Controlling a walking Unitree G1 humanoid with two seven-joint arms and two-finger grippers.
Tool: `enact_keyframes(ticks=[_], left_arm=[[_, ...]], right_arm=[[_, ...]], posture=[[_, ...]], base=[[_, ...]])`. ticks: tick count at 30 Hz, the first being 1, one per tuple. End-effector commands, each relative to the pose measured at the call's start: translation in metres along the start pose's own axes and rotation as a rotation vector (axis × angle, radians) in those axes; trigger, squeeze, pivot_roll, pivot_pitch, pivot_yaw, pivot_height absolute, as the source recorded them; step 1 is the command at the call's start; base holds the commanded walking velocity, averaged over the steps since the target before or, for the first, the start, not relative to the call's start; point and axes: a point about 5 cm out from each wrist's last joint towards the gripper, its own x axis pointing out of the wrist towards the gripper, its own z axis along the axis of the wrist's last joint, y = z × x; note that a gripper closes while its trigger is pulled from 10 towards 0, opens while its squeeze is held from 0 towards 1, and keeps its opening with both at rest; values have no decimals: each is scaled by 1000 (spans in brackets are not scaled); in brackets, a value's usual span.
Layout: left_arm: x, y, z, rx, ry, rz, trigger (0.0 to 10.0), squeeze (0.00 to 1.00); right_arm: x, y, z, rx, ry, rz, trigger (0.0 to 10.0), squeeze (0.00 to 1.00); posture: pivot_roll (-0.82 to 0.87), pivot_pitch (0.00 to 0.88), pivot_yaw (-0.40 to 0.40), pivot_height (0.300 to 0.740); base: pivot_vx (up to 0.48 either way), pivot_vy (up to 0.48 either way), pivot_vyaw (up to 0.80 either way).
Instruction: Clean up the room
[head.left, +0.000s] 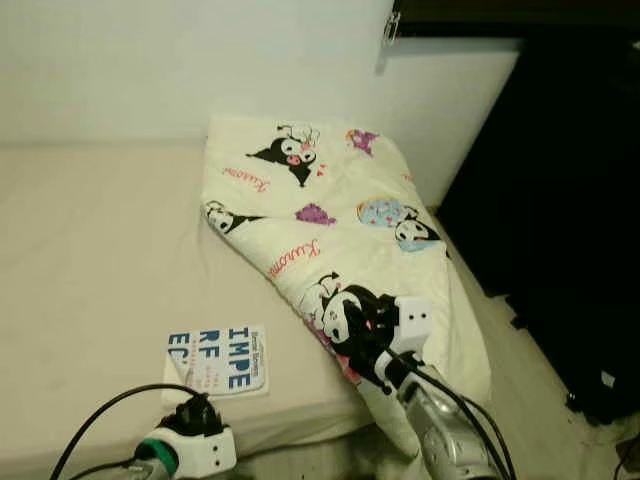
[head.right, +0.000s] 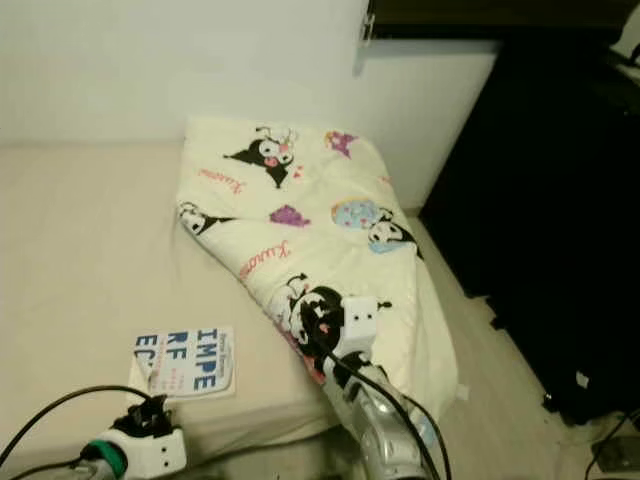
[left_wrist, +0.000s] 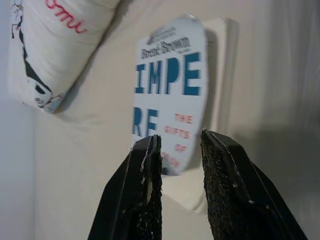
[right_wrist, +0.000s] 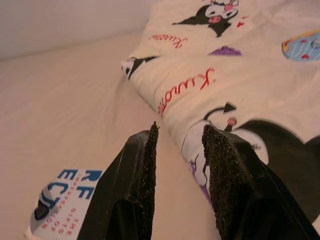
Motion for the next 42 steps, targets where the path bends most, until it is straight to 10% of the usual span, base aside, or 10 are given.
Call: enact_keyframes(ticks=[1,8,10,12,28,29,30,31,36,42], left_arm=[[-3,-8,0,8,-3,-19,10000,0],[-1,2,1,58,-26,55,10000,0],[-4,5,0,57,-35,75,10000,745],[-6,5,-2,53,-38,78,10000,1000],[-1,36,-9,149,-36,255,10000,1000],[-1,40,-9,153,-47,279,10000,706],[-1,40,-9,153,-47,279,10000,706],[-2,48,-4,151,-99,337,10000,0],[-6,53,8,96,-203,368,10000,0],[-16,17,30,-181,-309,14,10000,0]], right_arm=[[-2,-1,-7,9,23,-10,10000,0],[-2,-1,-8,9,20,-7,10000,0],[-2,-2,-8,9,19,-11,10000,0],[-2,-3,-8,9,20,-13,10000,0],[-1,-2,-7,9,12,-2,10000,0],[-1,-2,-7,10,9,-3,10000,0],[-1,-2,-7,10,9,-3,10000,0],[-2,-3,-7,14,5,-6,10000,0],[-3,-3,-7,17,5,-6,10000,0],[-3,-3,-11,15,20,1,10000,0]], posture=[[54,61,-6,625],[54,61,-6,605],[54,61,-6,595],[54,61,-6,590],[63,62,-8,530],[63,62,-8,525],[63,62,-8,525],[61,62,-7,525],[61,62,-7,525],[63,66,-8,525]], base=[[0,0,0],[0,0,0],[0,0,0],[0,0,0],[0,0,0],[0,0,0],[0,0,0],[0,0,0],[0,0,0],[0,0,0]])
